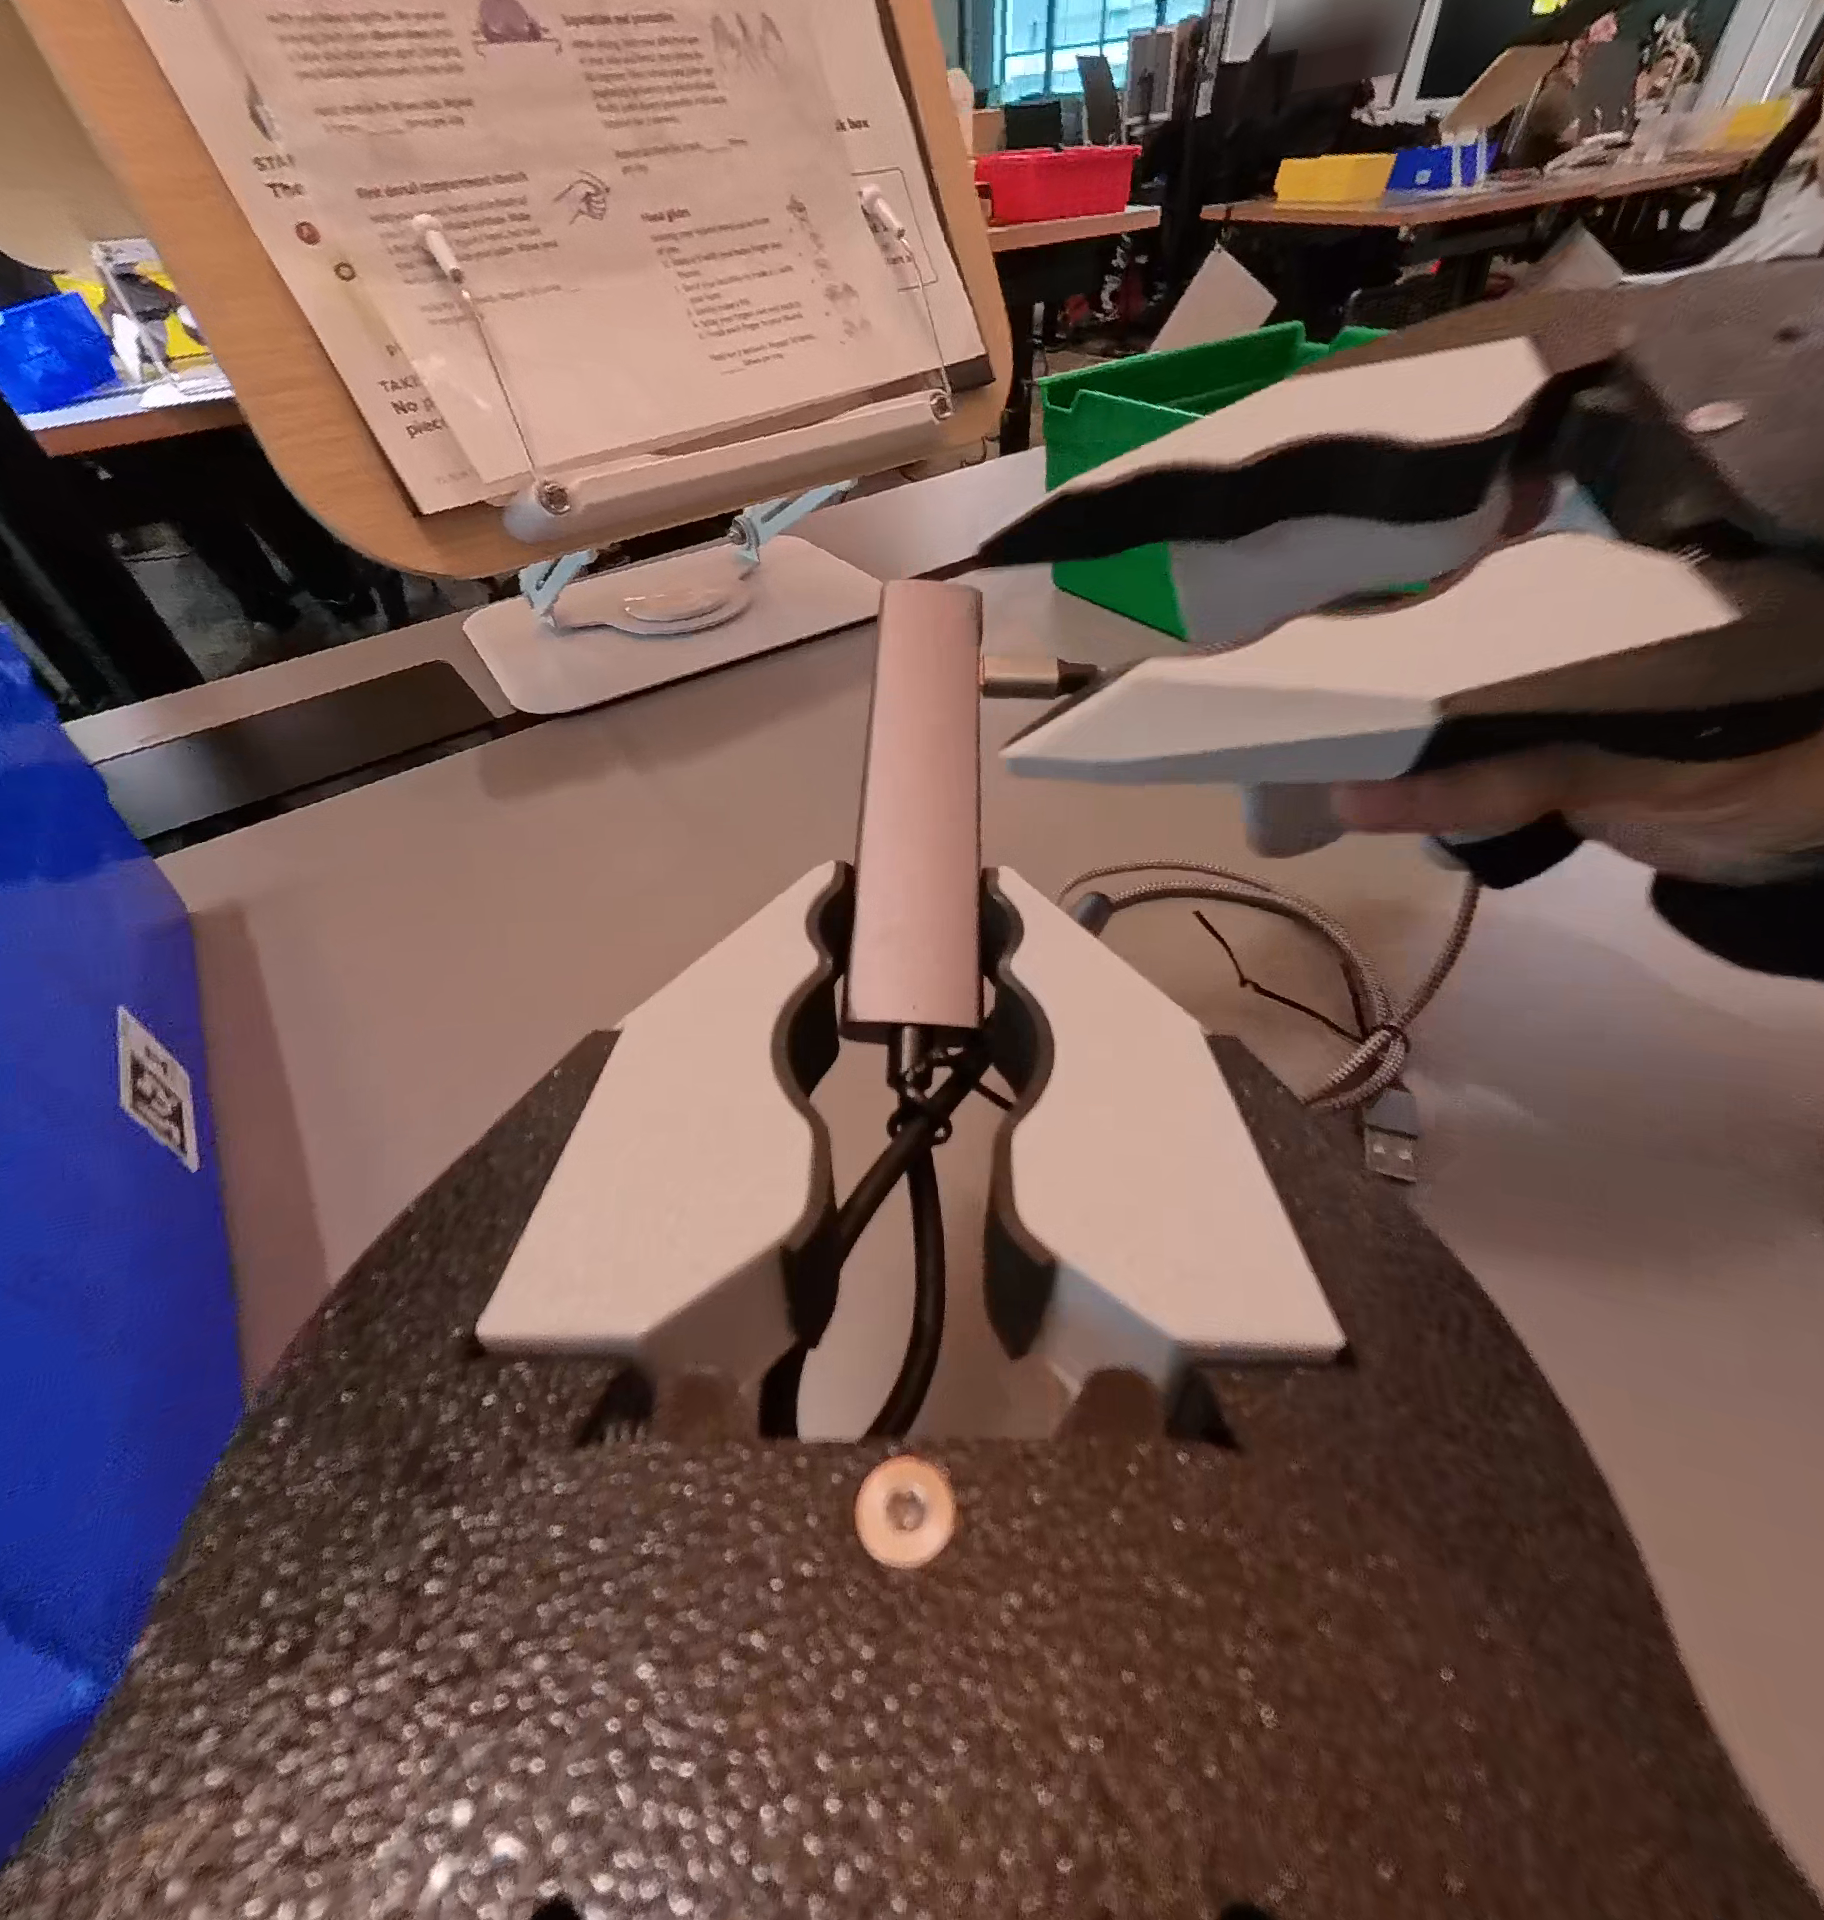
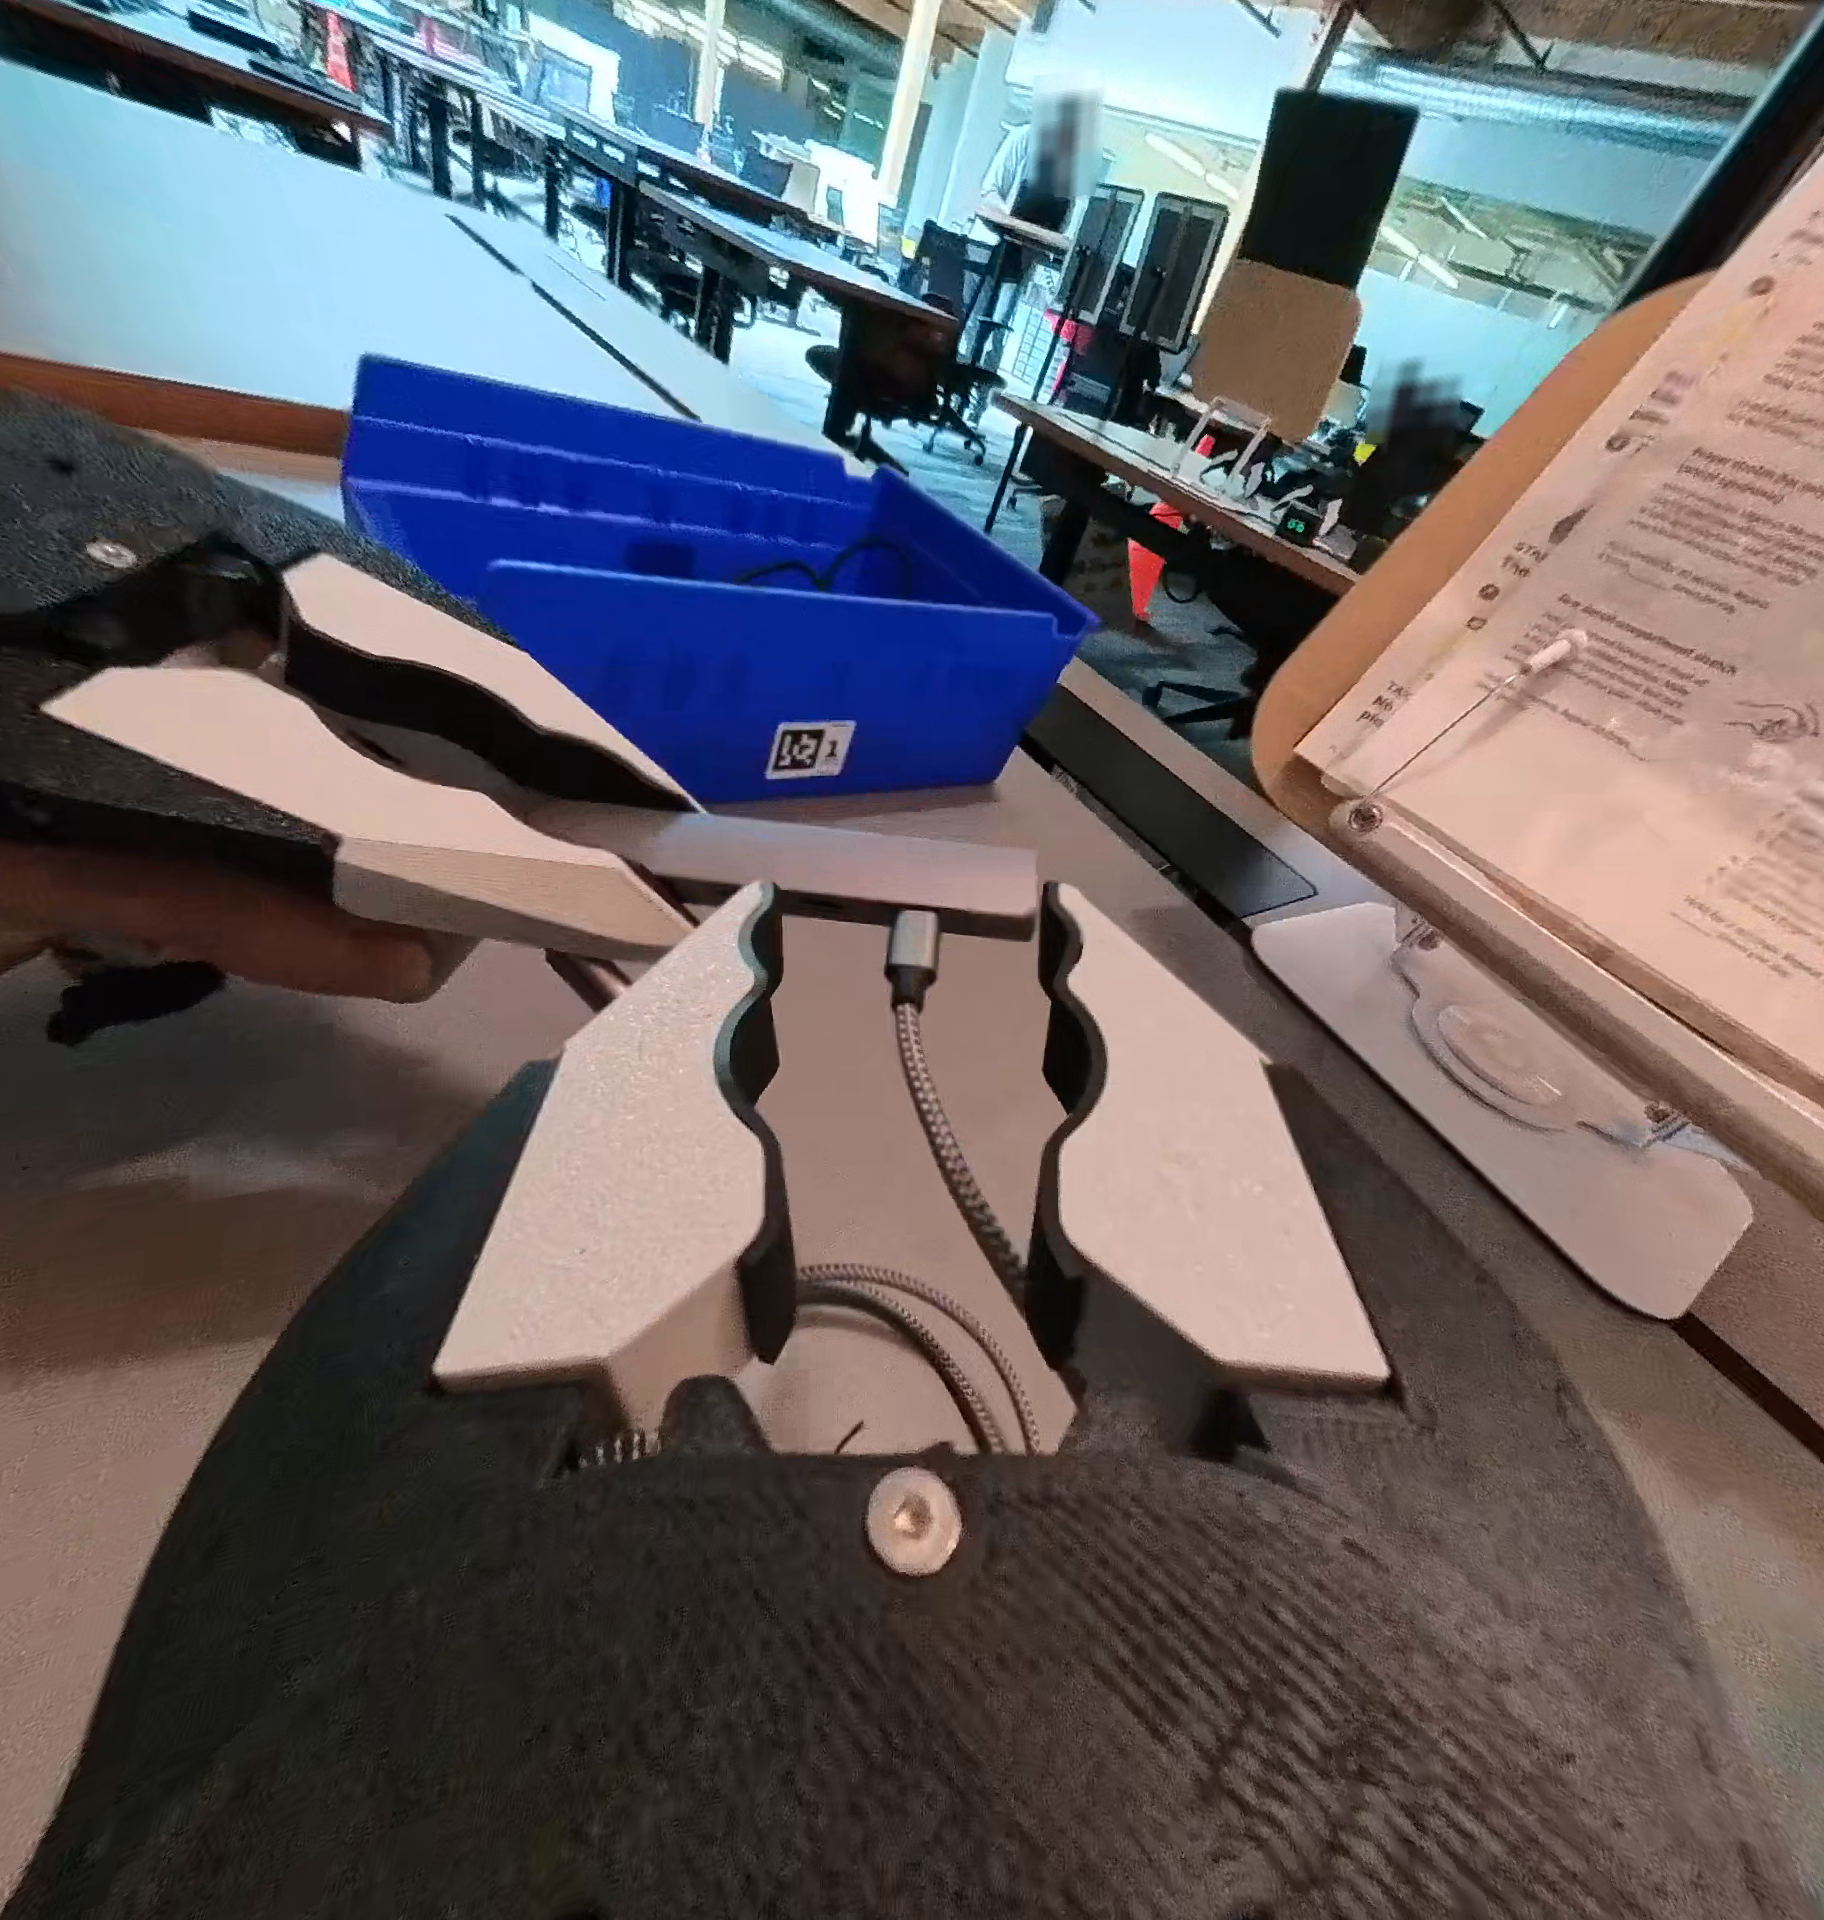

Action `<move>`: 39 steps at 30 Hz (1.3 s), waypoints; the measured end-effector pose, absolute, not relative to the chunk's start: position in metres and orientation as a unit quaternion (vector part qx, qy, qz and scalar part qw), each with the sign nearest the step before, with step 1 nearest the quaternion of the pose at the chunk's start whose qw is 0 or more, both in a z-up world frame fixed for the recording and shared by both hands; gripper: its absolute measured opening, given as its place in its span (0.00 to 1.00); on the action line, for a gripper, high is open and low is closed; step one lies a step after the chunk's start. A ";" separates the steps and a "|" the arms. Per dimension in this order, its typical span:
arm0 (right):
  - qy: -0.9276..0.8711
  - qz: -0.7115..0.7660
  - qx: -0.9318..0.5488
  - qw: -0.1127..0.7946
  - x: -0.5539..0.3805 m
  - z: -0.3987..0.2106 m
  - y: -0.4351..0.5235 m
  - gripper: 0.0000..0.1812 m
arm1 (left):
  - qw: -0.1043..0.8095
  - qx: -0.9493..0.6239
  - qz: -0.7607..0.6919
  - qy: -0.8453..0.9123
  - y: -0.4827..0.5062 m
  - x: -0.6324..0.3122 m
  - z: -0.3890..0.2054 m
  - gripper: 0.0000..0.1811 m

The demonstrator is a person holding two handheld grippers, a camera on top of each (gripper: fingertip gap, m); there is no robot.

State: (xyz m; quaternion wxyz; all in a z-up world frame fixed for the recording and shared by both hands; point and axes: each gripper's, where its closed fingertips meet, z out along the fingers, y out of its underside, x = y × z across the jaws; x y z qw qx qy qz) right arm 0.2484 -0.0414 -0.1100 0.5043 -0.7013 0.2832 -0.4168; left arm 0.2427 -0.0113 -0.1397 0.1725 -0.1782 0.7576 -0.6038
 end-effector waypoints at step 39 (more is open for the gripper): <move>0.381 -0.429 -0.652 0.496 0.222 -0.111 -0.080 0.05 | 0.313 -0.265 -0.604 0.684 0.043 0.278 -0.100 0.12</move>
